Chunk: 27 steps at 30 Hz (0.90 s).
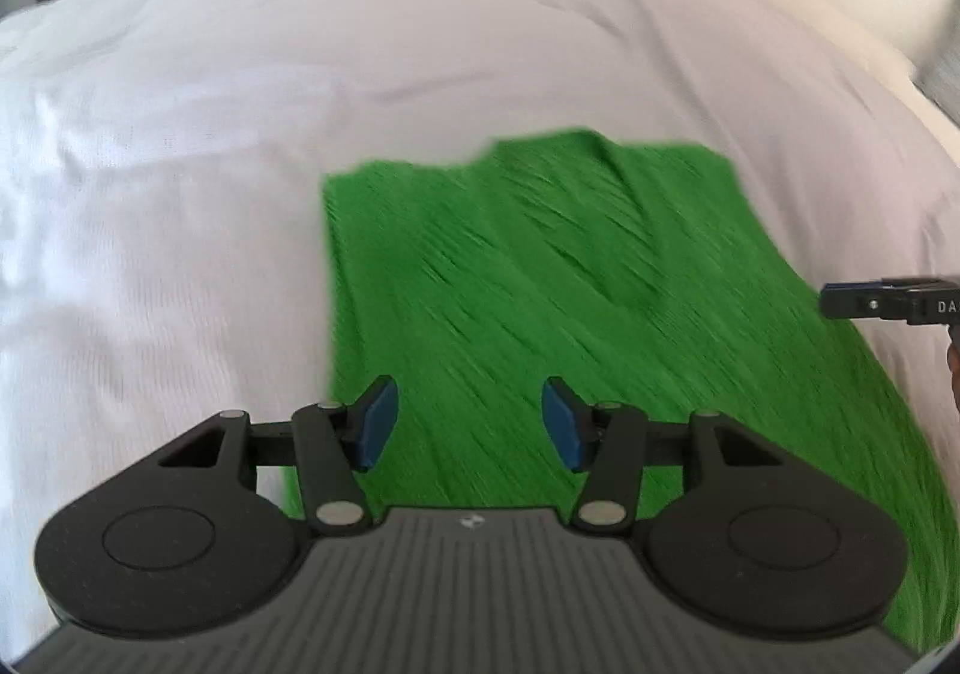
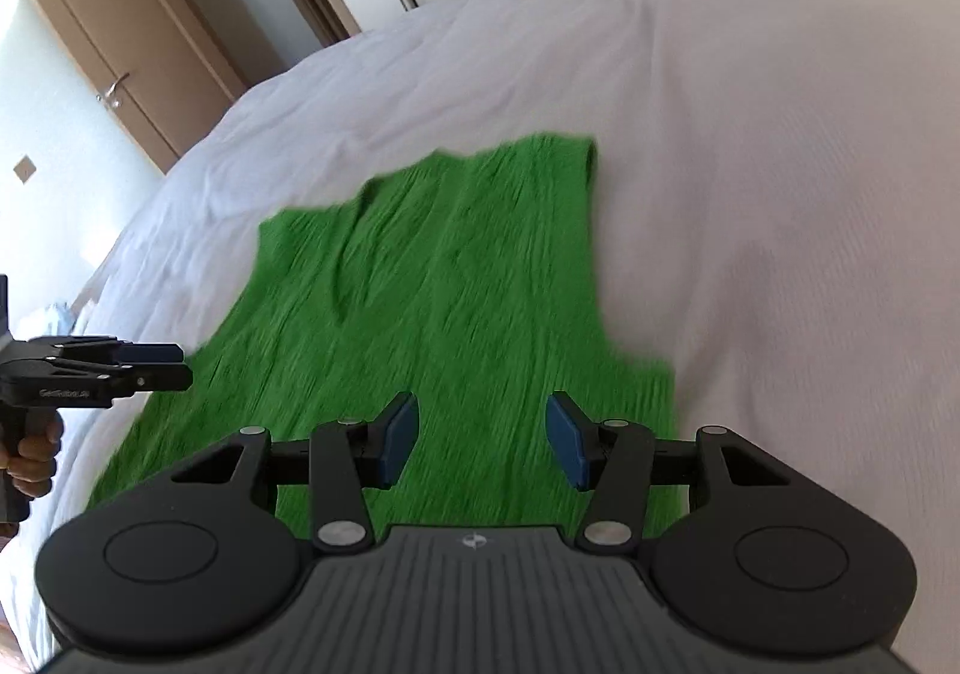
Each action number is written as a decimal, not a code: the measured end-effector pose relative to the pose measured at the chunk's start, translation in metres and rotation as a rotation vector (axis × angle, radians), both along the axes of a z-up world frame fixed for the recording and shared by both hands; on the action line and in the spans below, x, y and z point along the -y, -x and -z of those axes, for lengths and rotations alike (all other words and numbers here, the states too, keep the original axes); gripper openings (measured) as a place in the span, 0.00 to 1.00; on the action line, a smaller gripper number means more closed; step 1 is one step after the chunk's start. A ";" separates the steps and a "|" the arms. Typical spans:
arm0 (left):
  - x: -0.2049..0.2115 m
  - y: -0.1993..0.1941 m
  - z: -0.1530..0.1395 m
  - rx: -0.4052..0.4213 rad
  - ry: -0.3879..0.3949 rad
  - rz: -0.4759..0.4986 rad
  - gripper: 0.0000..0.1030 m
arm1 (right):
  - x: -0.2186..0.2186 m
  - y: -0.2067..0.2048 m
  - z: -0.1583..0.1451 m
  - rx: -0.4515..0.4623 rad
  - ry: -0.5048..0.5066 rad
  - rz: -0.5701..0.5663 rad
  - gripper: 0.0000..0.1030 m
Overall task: Fold clothes
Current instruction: 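Grasp the vest hem with the right gripper while the left gripper grasps it too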
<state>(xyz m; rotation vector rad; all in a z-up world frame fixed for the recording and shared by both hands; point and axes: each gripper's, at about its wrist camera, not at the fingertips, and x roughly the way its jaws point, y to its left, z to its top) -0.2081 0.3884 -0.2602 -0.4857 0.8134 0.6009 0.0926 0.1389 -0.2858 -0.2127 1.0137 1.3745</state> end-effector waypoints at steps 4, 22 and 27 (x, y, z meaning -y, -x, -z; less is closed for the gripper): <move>-0.056 -0.012 0.018 0.024 0.075 -0.068 0.48 | -0.044 -0.039 0.009 -0.040 -0.026 0.047 0.50; -0.125 -0.019 0.045 0.250 0.205 -0.043 0.08 | -0.105 -0.109 0.047 -0.275 -0.150 0.096 0.10; -0.089 0.011 0.002 0.331 0.084 0.013 0.08 | -0.068 -0.094 0.009 -0.164 -0.255 0.083 0.09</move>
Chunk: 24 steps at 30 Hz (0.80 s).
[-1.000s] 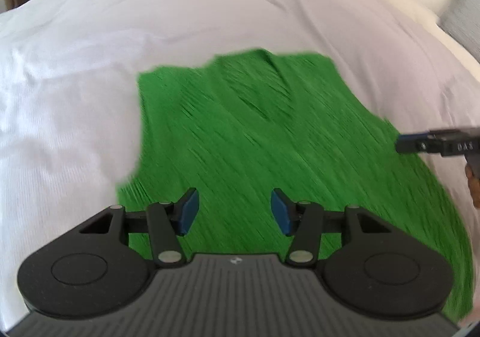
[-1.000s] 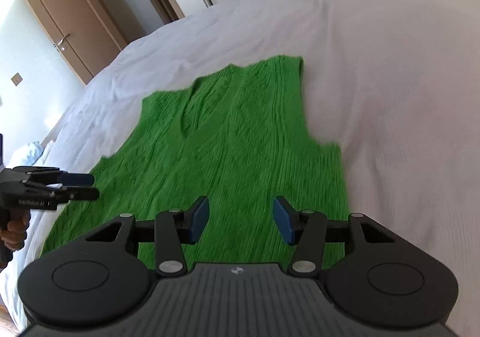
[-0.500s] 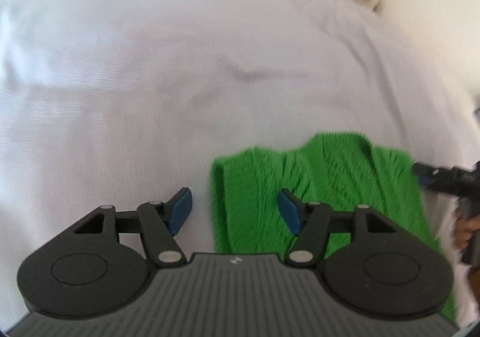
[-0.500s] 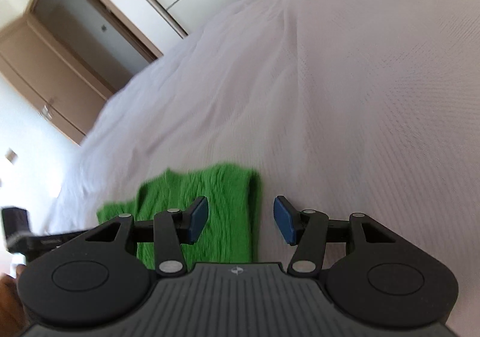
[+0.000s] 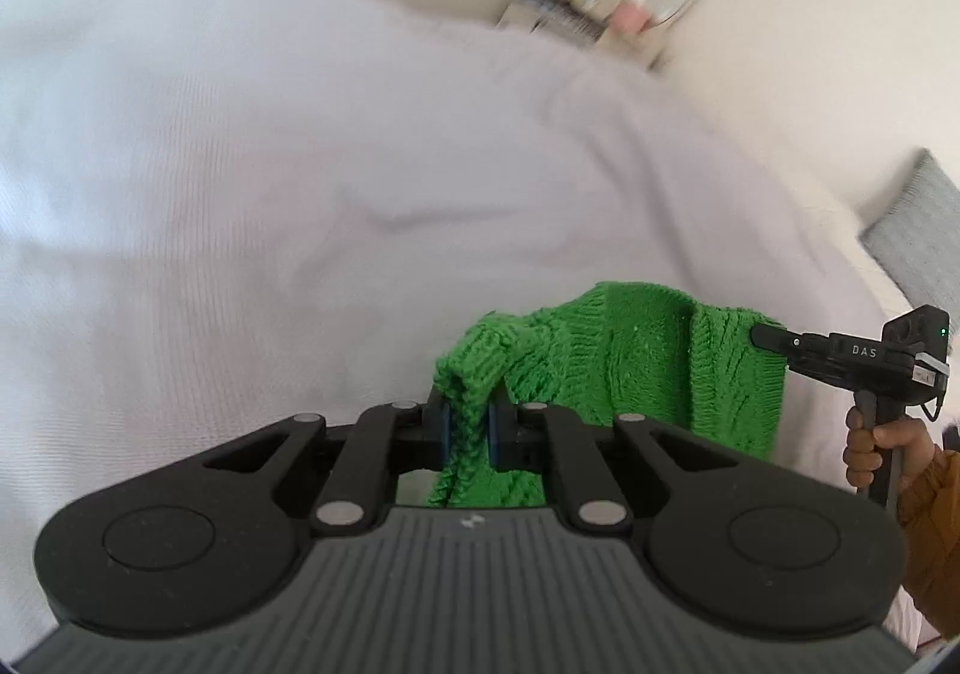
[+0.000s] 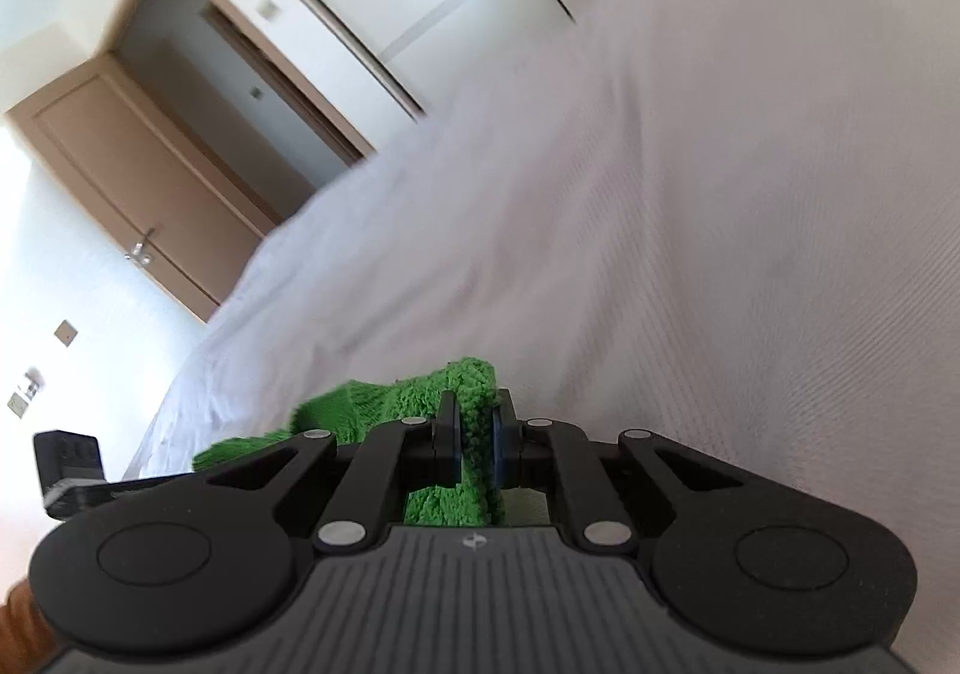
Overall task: Fold clothes
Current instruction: 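Lift the hem with both grippers and fold it over toward the collar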
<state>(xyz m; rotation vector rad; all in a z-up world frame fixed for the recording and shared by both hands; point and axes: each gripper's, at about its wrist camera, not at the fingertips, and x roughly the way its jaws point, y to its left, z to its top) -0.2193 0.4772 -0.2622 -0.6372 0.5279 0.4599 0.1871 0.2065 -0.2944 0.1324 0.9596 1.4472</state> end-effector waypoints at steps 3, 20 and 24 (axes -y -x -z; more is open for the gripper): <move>0.031 0.025 -0.026 0.041 -0.058 0.009 0.08 | 0.034 0.015 -0.026 0.052 -0.063 0.003 0.09; 0.335 0.182 -0.020 -0.100 -0.191 0.059 0.15 | 0.346 0.204 -0.043 0.274 -0.004 0.062 0.12; 0.391 0.192 -0.004 -0.227 -0.252 0.032 0.22 | 0.390 0.251 -0.022 0.348 0.127 0.110 0.27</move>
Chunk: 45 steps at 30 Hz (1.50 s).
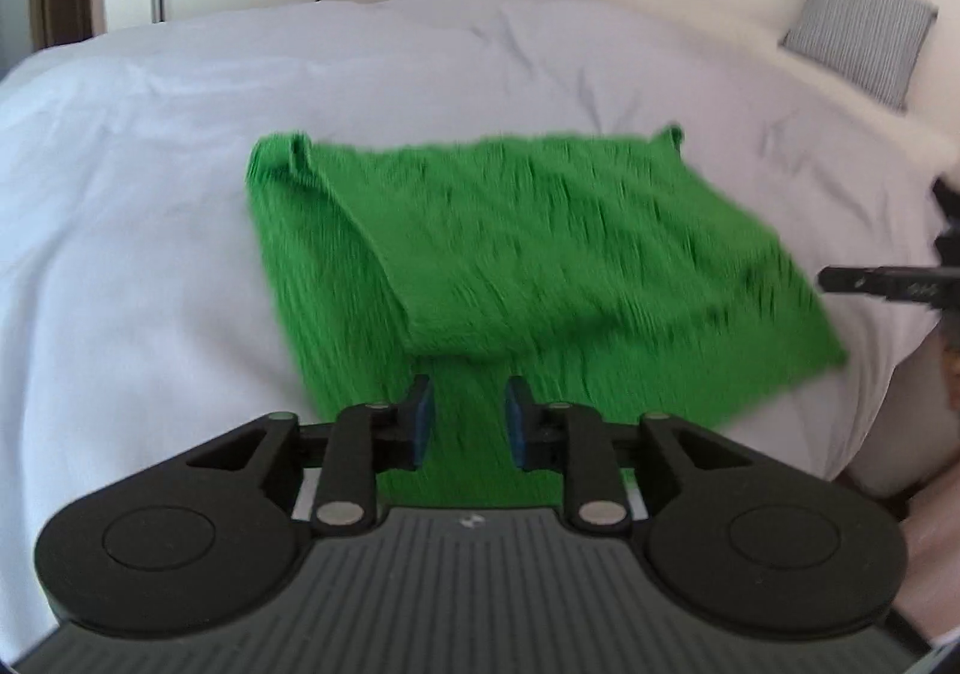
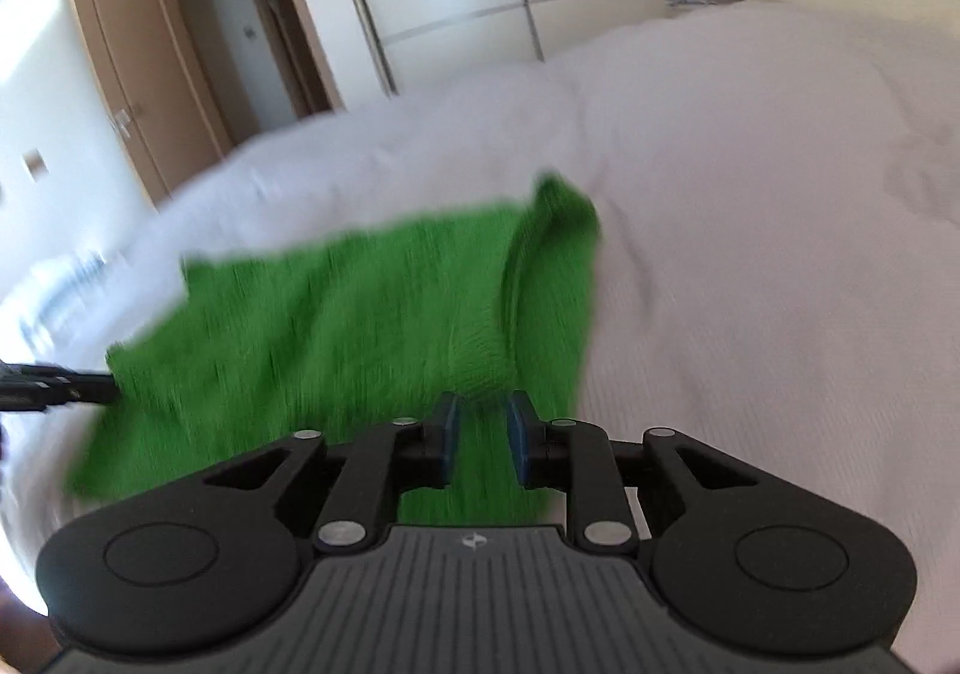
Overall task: Fold clothes
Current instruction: 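Lift the hem with both grippers and fold it over toward the collar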
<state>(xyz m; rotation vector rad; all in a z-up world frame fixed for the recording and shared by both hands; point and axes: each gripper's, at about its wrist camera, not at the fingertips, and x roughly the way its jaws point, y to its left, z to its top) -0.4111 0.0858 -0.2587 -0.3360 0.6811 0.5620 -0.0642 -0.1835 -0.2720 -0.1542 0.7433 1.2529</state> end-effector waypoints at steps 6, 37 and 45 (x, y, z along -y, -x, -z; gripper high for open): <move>0.057 -0.014 -0.009 -0.165 -0.335 0.120 0.40 | 0.014 0.055 -0.015 0.174 0.025 -0.025 0.45; 0.074 -0.029 0.052 -0.427 -0.757 0.283 0.12 | -0.028 0.125 0.043 1.024 0.218 -0.319 0.07; 0.077 -0.035 0.049 -0.398 -0.706 0.220 0.15 | -0.035 0.121 0.041 1.017 0.219 -0.244 0.08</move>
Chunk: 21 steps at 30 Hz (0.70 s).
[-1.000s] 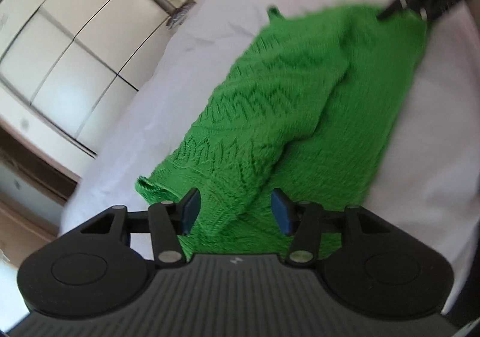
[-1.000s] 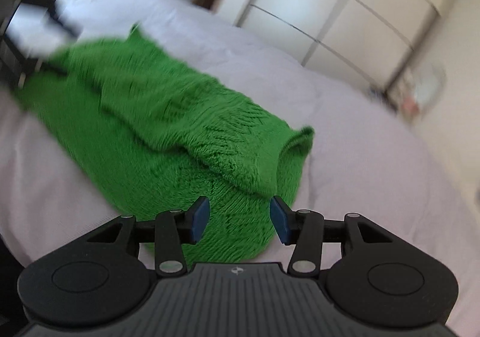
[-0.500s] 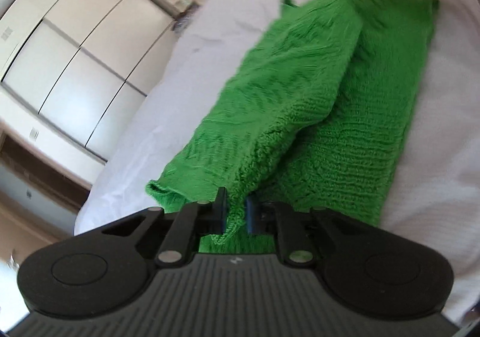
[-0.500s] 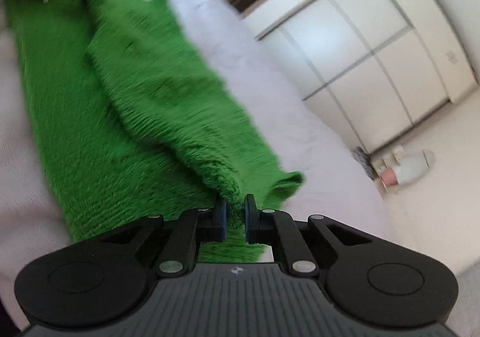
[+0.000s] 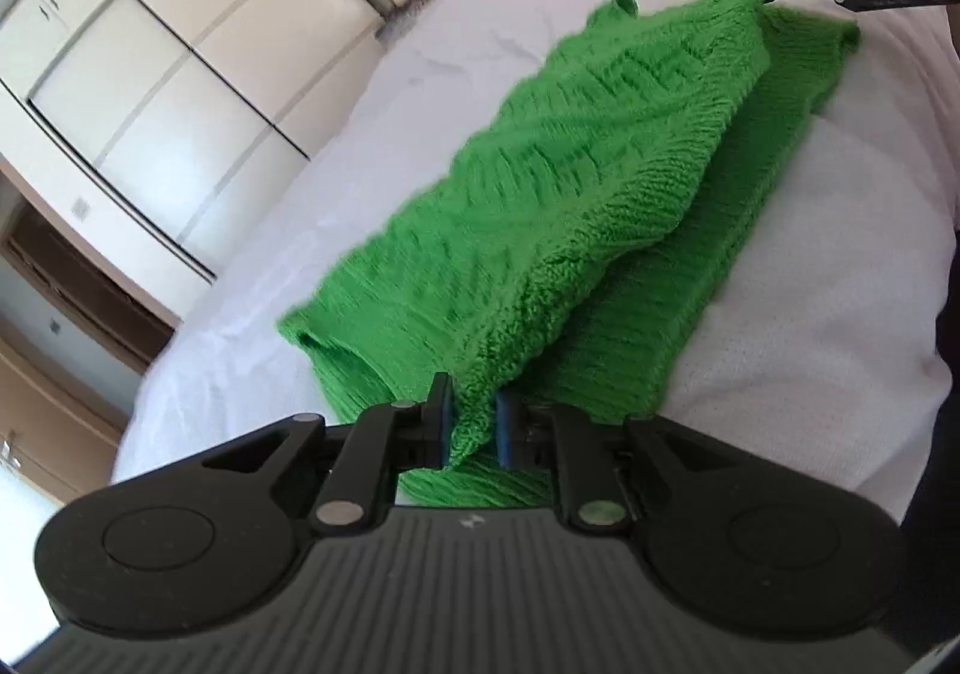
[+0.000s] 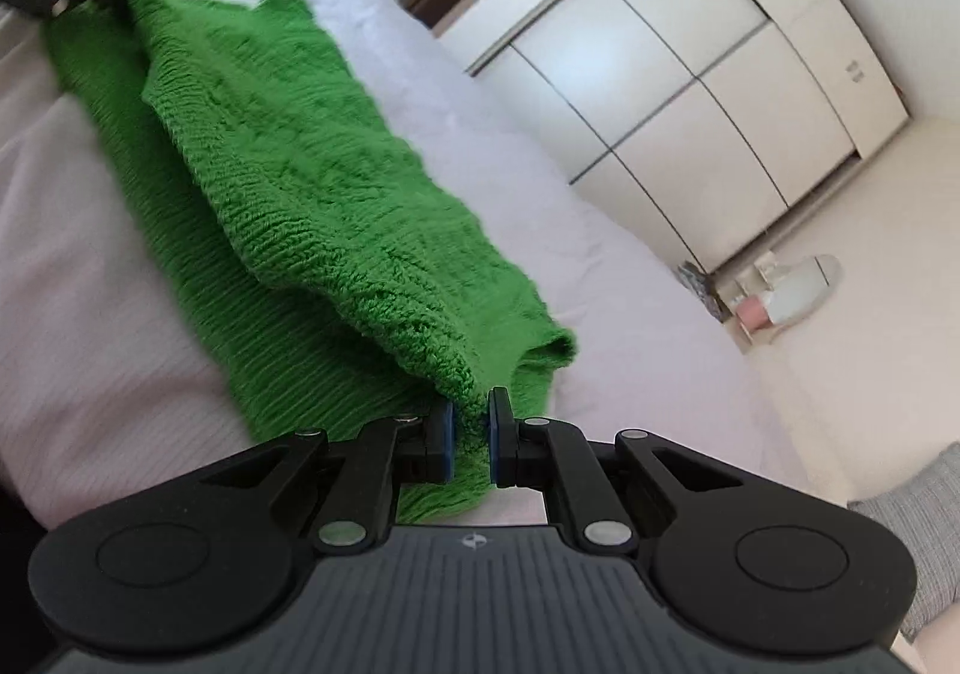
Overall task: Fold clothes
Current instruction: 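Lift the hem with both grippers and fold it over toward the collar, then lay the folded hem onto the vest and open both grippers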
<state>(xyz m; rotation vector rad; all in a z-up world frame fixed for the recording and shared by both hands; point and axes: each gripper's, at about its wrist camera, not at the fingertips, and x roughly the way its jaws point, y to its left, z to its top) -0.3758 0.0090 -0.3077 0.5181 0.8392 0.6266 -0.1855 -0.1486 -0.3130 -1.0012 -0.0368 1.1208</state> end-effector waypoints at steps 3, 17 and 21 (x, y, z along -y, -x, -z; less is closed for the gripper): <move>0.007 0.001 0.013 -0.044 -0.007 -0.005 0.16 | -0.009 -0.002 0.015 -0.028 0.102 0.006 0.10; -0.012 0.019 -0.071 0.373 0.407 -0.131 0.28 | 0.011 -0.063 -0.068 -0.873 -0.292 0.173 0.43; -0.029 -0.006 -0.046 0.368 0.506 -0.246 0.30 | -0.016 -0.069 -0.051 -0.967 -0.317 0.227 0.43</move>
